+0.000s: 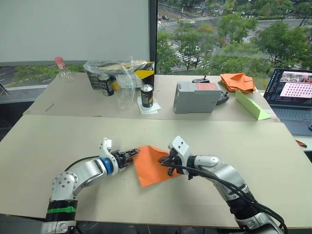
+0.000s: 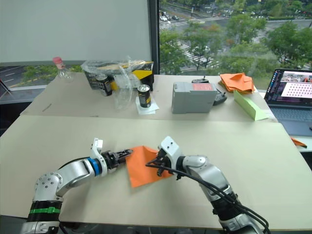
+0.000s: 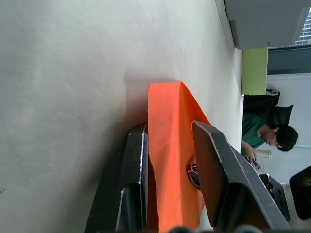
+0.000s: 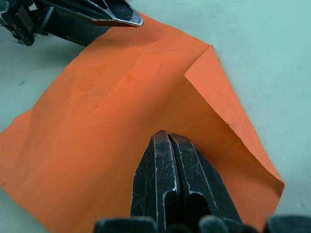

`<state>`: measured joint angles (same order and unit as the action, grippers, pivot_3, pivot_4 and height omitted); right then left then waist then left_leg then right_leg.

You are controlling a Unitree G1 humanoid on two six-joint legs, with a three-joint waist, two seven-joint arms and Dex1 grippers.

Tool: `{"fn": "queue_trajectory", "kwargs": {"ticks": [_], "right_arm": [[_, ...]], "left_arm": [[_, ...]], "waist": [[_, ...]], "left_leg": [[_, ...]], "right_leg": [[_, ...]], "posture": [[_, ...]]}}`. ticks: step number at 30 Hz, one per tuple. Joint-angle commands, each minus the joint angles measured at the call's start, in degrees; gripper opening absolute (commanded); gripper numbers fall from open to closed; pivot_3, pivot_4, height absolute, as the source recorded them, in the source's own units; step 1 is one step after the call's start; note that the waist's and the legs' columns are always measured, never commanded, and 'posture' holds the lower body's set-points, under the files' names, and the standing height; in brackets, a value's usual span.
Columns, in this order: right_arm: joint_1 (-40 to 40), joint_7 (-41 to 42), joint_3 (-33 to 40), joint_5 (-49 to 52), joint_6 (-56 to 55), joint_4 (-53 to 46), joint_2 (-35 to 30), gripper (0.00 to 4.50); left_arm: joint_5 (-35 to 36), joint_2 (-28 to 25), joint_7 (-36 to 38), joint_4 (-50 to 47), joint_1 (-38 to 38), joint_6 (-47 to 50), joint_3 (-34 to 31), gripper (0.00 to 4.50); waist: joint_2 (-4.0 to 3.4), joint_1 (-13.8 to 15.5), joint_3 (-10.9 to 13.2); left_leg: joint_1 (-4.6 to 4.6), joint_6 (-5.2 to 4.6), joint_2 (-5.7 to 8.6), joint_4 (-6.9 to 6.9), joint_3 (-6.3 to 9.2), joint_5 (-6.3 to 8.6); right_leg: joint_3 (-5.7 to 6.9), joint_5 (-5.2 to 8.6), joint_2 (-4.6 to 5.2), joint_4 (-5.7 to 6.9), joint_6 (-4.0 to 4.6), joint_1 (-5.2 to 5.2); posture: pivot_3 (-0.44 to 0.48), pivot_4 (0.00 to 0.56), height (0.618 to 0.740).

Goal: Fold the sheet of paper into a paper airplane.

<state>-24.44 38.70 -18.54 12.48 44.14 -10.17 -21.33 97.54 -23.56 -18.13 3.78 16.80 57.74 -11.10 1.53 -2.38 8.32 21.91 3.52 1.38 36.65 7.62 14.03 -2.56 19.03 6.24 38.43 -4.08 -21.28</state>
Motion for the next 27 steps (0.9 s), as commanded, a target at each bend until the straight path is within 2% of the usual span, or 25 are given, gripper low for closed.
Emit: {"fn": "queue_trajectory", "kwargs": {"ticks": [1,7,13,16,19,27], "right_arm": [[0.32,1.28,0.21,0.99,0.46,-2.71,-0.85,0.0],[-1.01,5.56,7.14,12.55,6.17,-7.92,0.98,0.0],[-4.86,2.65,13.39,18.14,8.44,-6.65,4.64,0.0],[-6.03,0.6,14.38,17.2,7.13,-4.15,5.7,0.0],[-6.25,-2.25,11.89,11.77,3.11,0.86,5.28,0.0],[-4.68,-2.06,8.13,7.22,-2.72,5.88,5.05,0.0]], "left_arm": [[-0.81,0.24,-0.47,0.44,0.02,0.43,-0.89,1.47],[-1.4,0.44,-0.24,0.54,0.0,1.12,-1.05,1.47],[-1.75,0.63,-0.13,0.54,-0.08,1.64,-1.3,1.47],[-1.95,0.71,-0.05,0.36,-0.26,1.9,-1.36,1.47],[-1.93,0.76,-0.11,0.1,-0.56,2.06,-1.42,1.47],[-1.82,0.85,-0.41,-0.49,-0.96,2.28,-1.6,1.47]], "waist": [[0.0,0.01,0.0],[0.0,-0.02,0.0],[0.0,-0.06,0.0],[0.0,-0.04,0.0],[0.0,-0.05,0.0],[0.0,-0.1,0.0]], "left_leg": [[0.0,0.0,0.0,0.0,0.0,0.0],[0.04,0.0,0.0,0.0,0.01,0.0],[0.04,-0.01,0.0,0.0,0.03,0.01],[0.04,-0.01,0.0,0.0,0.03,0.01],[0.04,0.0,0.01,0.0,0.02,0.0],[0.06,0.02,0.0,0.0,0.0,-0.01]], "right_leg": [[0.0,0.0,0.0,0.0,0.0,0.0],[0.0,0.0,0.0,-0.01,0.0,-0.02],[0.02,0.0,0.0,-0.01,0.0,-0.02],[0.02,0.0,0.0,0.0,0.0,-0.03],[0.02,0.0,0.0,0.0,0.0,-0.03],[0.0,0.0,0.0,0.01,0.0,-0.07]], "posture": [[0.0,0.15,0.74],[0.0,0.15,0.74],[0.0,0.15,0.74],[0.0,0.15,0.74],[0.0,0.15,0.74],[0.0,0.15,0.74]]}}
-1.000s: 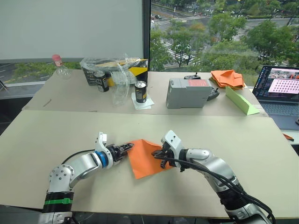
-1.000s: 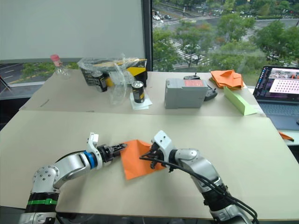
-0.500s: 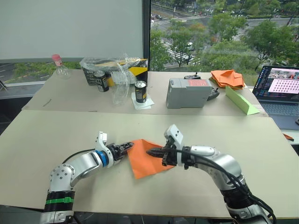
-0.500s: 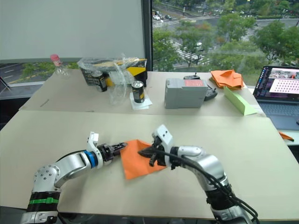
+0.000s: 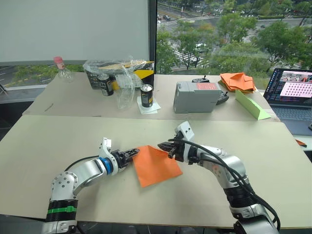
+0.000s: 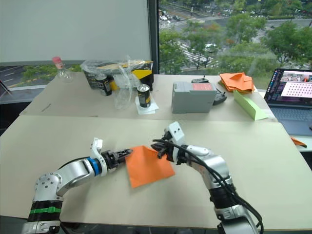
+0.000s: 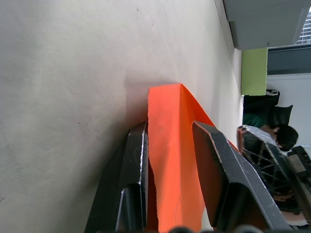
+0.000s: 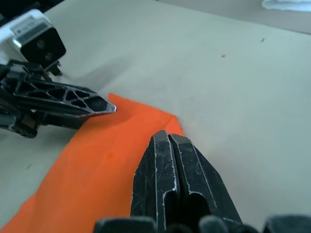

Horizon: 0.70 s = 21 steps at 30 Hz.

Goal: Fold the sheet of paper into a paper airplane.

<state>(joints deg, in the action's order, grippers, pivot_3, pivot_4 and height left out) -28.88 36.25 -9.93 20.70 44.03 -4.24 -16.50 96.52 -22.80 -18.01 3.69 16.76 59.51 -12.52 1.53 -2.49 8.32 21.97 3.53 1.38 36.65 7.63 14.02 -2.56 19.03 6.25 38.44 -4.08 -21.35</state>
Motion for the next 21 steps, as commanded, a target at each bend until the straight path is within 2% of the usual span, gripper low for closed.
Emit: {"fn": "queue_trajectory", "kwargs": {"ticks": [1,21], "right_arm": [[-0.1,0.51,-0.98,-1.42,-2.98,0.4,0.12,0.0],[2.43,2.28,-4.84,-6.35,-6.15,2.77,-0.64,0.0]], "left_arm": [[-0.81,0.08,-0.55,-0.49,-1.0,0.54,-0.21,1.47],[-0.33,1.12,-0.94,-1.04,-1.15,-0.04,-0.69,1.47]], "waist": [[0.0,0.0,0.0],[0.0,0.02,0.0]], "left_leg": [[0.0,0.0,0.0,0.0,0.0,0.0],[-0.01,0.02,0.0,0.0,0.0,-0.01]], "right_leg": [[0.0,0.0,0.0,0.0,0.0,0.0],[0.0,0.0,0.0,0.0,0.0,0.01]], "posture": [[0.0,0.15,0.74],[0.0,0.15,0.74]]}}
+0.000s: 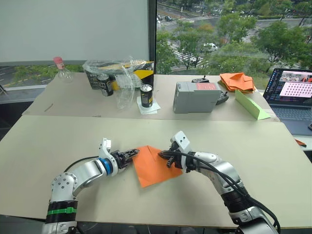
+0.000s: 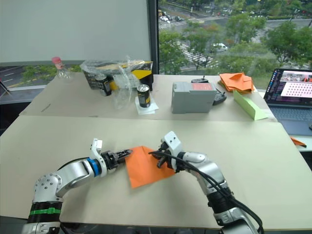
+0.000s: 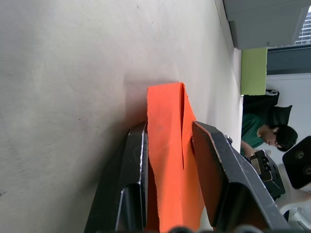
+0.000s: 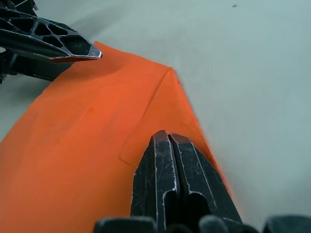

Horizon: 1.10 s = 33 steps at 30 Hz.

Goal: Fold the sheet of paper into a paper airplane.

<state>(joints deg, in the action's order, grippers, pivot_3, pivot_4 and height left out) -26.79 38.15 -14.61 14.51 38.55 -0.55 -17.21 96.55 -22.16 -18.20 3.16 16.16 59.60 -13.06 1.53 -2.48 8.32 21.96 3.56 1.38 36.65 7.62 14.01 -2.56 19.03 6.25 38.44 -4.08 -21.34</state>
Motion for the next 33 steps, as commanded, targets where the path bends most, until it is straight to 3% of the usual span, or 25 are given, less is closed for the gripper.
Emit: {"fn": "queue_trajectory", "kwargs": {"ticks": [1,4,13,22,28,33], "right_arm": [[0.37,0.41,-0.19,-0.21,-0.67,-0.95,0.07,0.0],[0.39,0.59,-0.32,-0.37,-0.63,-1.0,-0.01,0.0],[0.72,0.56,-0.62,-0.61,-0.47,-1.43,0.06,0.0],[0.7,0.43,-1.02,-0.85,-0.49,-1.58,0.57,0.0],[0.52,0.43,-1.06,-1.24,-0.74,-1.25,0.94,0.0],[0.15,0.03,-0.96,-1.43,-0.95,-0.94,1.52,0.0]], "left_arm": [[-0.39,0.55,-0.79,-0.57,-0.55,-0.12,-0.22,0.93],[-0.26,0.79,-1.03,-0.78,-0.57,-0.36,-0.43,0.05],[-1.98,0.06,-1.98,-1.43,1.13,-0.58,-0.42,0.02],[-20.63,-7.28,4.01,-10.66,10.25,2.9,8.59,0.02],[-28.47,-9.36,11.12,-16.97,11.2,4.0,12.43,0.02],[-38.99,-12.22,18.08,-23.61,10.57,2.74,19.3,0.02]], "waist": [[0.0,0.01,0.0],[-0.01,0.03,-0.01],[-0.02,0.03,-0.01],[0.0,-0.23,0.0],[0.0,-0.19,0.0],[-0.01,-0.15,0.0]], "left_leg": [[0.0,0.0,0.0,0.0,0.0,0.0],[-0.03,0.0,0.0,0.0,0.0,0.0],[-0.06,-0.01,0.0,0.0,0.0,0.0],[0.03,0.04,0.0,0.0,-0.01,-0.02],[0.04,0.12,0.0,-0.02,-0.02,-0.07],[0.06,0.11,-0.01,-0.02,-0.03,-0.06]], "right_leg": [[0.0,0.0,0.0,0.0,0.0,0.0],[0.0,0.0,0.0,0.0,0.0,0.03],[0.0,0.0,0.0,0.01,0.0,0.05],[0.0,0.0,-0.02,-0.02,0.0,0.01],[0.01,0.0,-0.02,-0.06,0.0,0.0],[0.02,0.0,-0.02,-0.12,0.0,0.0]], "posture": [[0.0,0.15,0.74],[0.0,0.15,0.74],[0.0,0.15,0.74],[0.0,0.15,0.74],[0.0,0.15,0.74],[0.0,0.15,0.74]]}}
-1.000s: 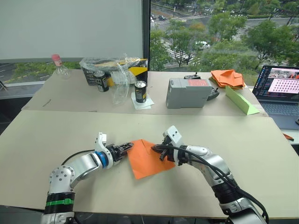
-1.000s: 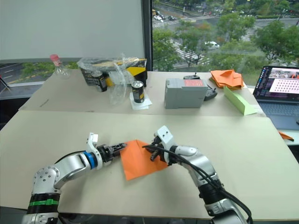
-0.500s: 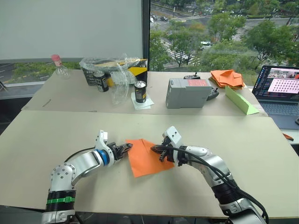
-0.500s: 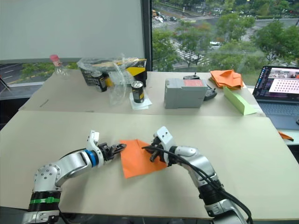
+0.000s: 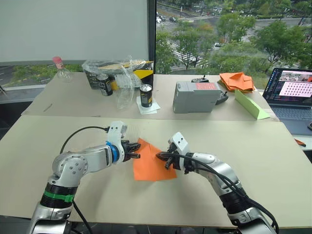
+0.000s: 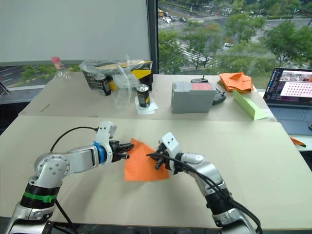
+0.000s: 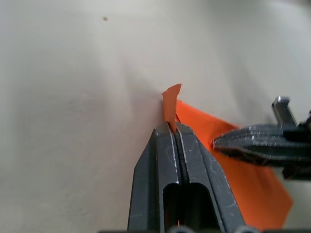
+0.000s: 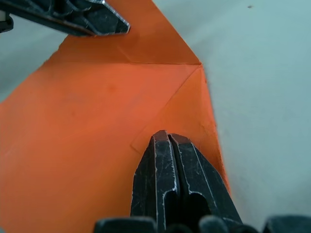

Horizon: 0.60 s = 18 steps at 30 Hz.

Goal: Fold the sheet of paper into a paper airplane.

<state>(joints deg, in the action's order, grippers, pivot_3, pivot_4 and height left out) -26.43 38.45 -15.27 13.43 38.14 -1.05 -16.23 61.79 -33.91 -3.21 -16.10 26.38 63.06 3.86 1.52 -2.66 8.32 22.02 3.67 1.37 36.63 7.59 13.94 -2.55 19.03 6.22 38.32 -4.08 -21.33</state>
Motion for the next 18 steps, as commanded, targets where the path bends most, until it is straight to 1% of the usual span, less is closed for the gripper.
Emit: {"fn": "queue_trajectory", "kwargs": {"ticks": [1,4,6,10,11,14,18], "right_arm": [[-0.19,-0.28,-0.28,-0.38,-0.55,-0.42,0.59,0.0],[-0.16,-0.21,-0.23,-0.61,-0.69,-0.3,0.73,0.0],[-0.18,-0.16,-0.19,-0.71,-0.7,-0.25,0.84,0.0],[-0.28,-0.1,-0.06,-0.97,-0.66,-0.27,1.09,0.0],[-0.35,-0.14,0.0,-0.98,-0.6,-0.3,1.15,0.0],[-0.47,-0.26,0.23,-0.95,-0.55,-0.35,1.25,0.0],[-0.52,-0.34,0.92,-0.39,-0.35,-0.55,1.48,0.0]], "left_arm": [[-6.5,-1.14,4.19,-5.45,0.56,-1.0,3.95,0.02],[-13.95,-2.88,7.9,-7.98,0.59,-3.54,8.12,0.02],[-16.94,-3.27,10.5,-8.41,0.64,-3.85,10.21,0.02],[-25.32,-5.51,16.29,-9.02,1.14,-6.84,16.12,0.02],[-28.02,-6.47,17.54,-8.87,1.71,-7.12,18.44,0.02],[-31.89,-6.29,21.23,-8.25,1.85,-9.57,19.96,0.02],[-41.26,-7.59,24.88,-7.19,2.85,-14.41,25.0,0.02]], "waist": [[0.0,0.08,0.0],[-0.01,0.06,0.01],[-0.01,0.07,0.01],[-0.02,0.1,0.01],[-0.02,0.1,0.01],[-0.02,0.11,0.02],[-0.02,0.24,0.02]], "left_leg": [[0.01,0.0,0.0,0.0,0.0,0.0],[0.03,-0.02,0.0,0.0,-0.01,0.01],[0.03,-0.03,0.0,0.0,-0.01,0.02],[0.04,-0.1,0.0,0.0,-0.01,0.05],[0.04,-0.09,0.0,0.0,-0.01,0.05],[0.06,-0.1,0.01,0.0,-0.01,0.06],[0.07,-0.1,0.01,0.0,-0.01,0.06]], "right_leg": [[0.0,0.0,0.0,-0.01,0.0,0.0],[0.0,0.0,0.0,-0.05,0.0,0.01],[0.0,0.0,0.0,-0.07,0.0,0.01],[0.01,0.0,0.0,-0.1,0.0,0.02],[0.01,0.0,0.0,-0.11,0.0,0.02],[0.02,0.0,0.0,-0.13,0.0,0.02],[0.04,0.0,0.0,-0.15,0.0,0.03]], "posture": [[0.0,0.15,0.74],[0.0,0.15,0.74],[0.0,0.15,0.74],[0.0,0.15,0.74],[0.0,0.15,0.74],[0.0,0.15,0.74],[0.0,0.15,0.74]]}}
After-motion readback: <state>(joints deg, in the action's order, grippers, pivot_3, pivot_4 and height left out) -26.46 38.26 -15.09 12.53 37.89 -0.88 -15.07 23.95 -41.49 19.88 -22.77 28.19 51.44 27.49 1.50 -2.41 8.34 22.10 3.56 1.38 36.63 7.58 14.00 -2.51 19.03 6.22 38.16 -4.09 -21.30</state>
